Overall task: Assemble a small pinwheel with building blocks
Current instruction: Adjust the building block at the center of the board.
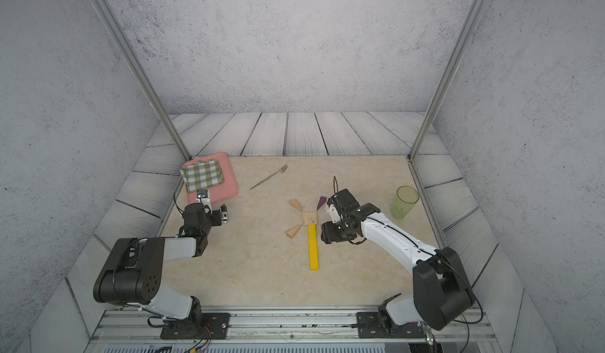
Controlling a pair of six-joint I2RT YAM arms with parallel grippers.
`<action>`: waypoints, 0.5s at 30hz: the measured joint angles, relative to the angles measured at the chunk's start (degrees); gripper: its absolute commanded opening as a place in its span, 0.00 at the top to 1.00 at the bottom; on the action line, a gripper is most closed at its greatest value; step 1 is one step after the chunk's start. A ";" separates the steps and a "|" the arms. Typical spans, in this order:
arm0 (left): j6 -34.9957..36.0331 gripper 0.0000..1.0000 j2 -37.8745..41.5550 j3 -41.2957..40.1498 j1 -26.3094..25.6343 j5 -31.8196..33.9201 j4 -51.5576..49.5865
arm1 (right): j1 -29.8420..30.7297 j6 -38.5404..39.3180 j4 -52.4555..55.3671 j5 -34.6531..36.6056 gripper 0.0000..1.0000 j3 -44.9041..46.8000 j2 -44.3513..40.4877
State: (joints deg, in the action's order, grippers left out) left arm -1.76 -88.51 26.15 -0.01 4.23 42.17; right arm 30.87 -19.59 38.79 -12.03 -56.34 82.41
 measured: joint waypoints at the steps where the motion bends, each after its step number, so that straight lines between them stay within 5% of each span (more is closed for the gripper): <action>1: 0.02 0.02 0.00 0.00 0.00 0.00 0.00 | 0.94 -0.76 0.02 0.57 0.37 -0.66 1.20; 15: 0.04 0.02 0.00 0.00 0.00 0.00 -0.04 | 9.77 -9.81 4.20 14.27 0.38 -19.12 20.81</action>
State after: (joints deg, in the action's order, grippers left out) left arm -1.72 -88.51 26.15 -0.01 4.23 42.13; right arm 40.64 -29.41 42.98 2.24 -75.46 103.22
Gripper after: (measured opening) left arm 0.982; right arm 0.628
